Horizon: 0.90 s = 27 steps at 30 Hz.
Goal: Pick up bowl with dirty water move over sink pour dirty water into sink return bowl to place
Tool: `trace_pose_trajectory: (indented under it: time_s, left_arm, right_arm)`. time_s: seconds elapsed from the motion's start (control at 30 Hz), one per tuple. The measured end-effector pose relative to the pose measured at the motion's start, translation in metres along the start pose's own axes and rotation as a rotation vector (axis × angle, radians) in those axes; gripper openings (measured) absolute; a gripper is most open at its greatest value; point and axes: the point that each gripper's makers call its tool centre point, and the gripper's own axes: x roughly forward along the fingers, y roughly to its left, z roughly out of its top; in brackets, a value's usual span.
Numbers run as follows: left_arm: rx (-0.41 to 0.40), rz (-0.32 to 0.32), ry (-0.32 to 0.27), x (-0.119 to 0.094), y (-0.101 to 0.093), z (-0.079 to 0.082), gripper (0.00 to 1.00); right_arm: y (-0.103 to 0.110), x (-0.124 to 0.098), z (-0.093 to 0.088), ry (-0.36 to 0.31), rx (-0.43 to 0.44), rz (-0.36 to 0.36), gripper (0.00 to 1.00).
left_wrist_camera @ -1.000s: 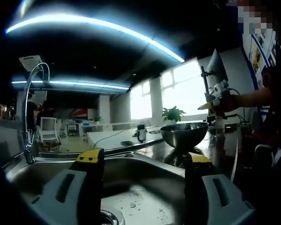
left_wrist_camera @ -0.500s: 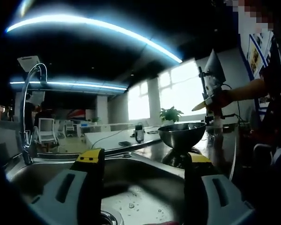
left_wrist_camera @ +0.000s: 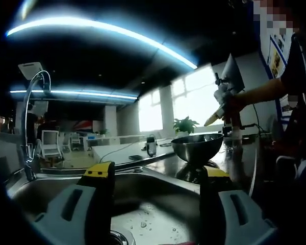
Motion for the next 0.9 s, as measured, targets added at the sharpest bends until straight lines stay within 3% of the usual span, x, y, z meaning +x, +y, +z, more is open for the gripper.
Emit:
trace_pose_trajectory:
  time_s: [0.47,0.73,0.9]
  left_arm:
    - [0.015,0.004,0.002,0.0,0.0,0.0,0.61]
    - [0.017,0.002,-0.002,0.0,0.0,0.001,0.6]
    - [0.015,-0.002,-0.007,0.0,-0.001,0.002,0.6]
  right_arm:
    - [-0.001,0.02,-0.007,0.158,-0.022,0.014,0.27]
    - [-0.001,0.029,-0.013,0.24,0.015,0.034,0.27]
    - [0.007,0.032,-0.026,0.327,0.014,0.052,0.27]
